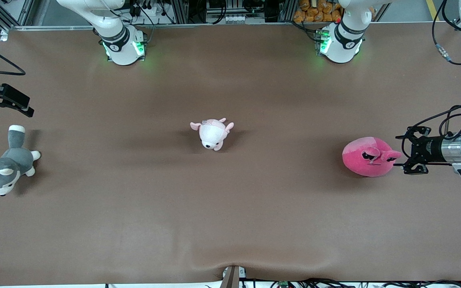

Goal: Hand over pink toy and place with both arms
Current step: 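Close the left gripper on the pink toy's head, then carry the pink toy toward center while the right gripper approaches, then grasp the pink toy's head with the right gripper beside the left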

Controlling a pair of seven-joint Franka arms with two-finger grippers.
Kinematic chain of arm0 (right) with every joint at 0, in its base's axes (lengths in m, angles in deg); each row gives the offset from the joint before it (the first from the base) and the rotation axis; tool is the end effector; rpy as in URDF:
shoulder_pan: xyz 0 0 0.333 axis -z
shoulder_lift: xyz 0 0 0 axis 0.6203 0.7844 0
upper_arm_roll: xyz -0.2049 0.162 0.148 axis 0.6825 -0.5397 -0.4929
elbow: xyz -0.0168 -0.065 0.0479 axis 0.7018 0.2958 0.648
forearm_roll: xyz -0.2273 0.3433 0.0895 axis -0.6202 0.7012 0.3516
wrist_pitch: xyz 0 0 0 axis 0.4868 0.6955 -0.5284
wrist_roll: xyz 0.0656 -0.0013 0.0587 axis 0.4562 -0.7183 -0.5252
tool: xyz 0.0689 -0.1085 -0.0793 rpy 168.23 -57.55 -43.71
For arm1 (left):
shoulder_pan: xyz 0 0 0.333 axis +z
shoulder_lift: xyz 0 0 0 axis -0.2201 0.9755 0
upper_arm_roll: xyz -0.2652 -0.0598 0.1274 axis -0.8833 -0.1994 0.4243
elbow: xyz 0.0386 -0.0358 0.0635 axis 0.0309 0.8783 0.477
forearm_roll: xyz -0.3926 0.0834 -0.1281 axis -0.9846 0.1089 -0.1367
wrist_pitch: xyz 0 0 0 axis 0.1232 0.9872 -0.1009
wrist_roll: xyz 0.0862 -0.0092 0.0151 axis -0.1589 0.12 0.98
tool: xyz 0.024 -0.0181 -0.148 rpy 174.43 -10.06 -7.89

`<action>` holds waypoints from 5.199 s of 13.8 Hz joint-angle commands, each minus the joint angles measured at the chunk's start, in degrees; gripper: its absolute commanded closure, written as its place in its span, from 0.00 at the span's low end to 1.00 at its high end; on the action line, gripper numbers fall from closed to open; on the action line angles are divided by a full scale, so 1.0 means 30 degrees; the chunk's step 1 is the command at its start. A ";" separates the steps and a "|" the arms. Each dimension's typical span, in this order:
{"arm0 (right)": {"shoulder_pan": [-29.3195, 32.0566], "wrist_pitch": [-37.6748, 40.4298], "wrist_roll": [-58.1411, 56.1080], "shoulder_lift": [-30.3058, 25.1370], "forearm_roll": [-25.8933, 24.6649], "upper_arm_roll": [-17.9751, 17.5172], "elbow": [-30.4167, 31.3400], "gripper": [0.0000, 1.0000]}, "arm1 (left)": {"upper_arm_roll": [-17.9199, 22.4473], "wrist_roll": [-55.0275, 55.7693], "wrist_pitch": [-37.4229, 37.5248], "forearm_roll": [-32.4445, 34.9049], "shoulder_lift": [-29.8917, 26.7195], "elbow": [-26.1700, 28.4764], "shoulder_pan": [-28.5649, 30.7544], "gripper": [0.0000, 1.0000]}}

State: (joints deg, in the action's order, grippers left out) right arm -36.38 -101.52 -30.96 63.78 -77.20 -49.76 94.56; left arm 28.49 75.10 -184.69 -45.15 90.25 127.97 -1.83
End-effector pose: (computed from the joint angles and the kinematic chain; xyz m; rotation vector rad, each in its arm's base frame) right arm 0.5993 -0.0013 0.5993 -3.1222 0.0085 -0.0743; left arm 0.6447 0.0630 0.2973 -2.2871 -2.0582 0.5981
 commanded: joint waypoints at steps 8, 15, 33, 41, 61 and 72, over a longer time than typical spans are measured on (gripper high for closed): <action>-0.0006 -0.0043 0.0016 0.0098 0.0085 -0.0044 -0.0144 0.00 | -0.0132 -0.0359 -0.0336 -0.0419 0.1011 -0.0169 0.0560 0.10; -0.0094 -0.0014 0.0016 0.0186 0.0056 -0.0073 -0.0144 0.00 | -0.0132 -0.0388 -0.0365 -0.0683 0.1159 -0.0169 0.0589 0.42; -0.1588 -0.0334 0.0308 0.1560 -0.0003 -0.0073 -0.0202 0.00 | -0.0337 -0.0984 0.3324 -0.3114 0.0282 -0.2599 0.0356 1.00; -0.2024 -0.0629 1.0081 0.3315 0.1375 -0.0073 -0.0173 0.00 | -0.6188 0.6496 0.3737 -0.3115 -0.0539 -0.4270 0.0208 1.00; -0.7620 -0.6602 2.8691 0.5605 1.2185 -0.0044 -0.0261 0.00 | -0.6899 2.1143 -0.6576 -0.2646 -0.0394 -0.5296 -0.9635 1.00; -0.8882 -0.7807 3.0104 0.6016 1.2244 -0.0073 -0.0319 0.00 | -0.7105 2.3371 -0.7191 -0.2704 -0.0394 -0.5266 -1.0132 1.00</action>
State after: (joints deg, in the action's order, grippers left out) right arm -61.92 -125.02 58.31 81.13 -41.33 -50.49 94.85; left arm 7.17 143.03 -205.50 -53.86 88.98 113.00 -31.27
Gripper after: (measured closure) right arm 0.000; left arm 0.894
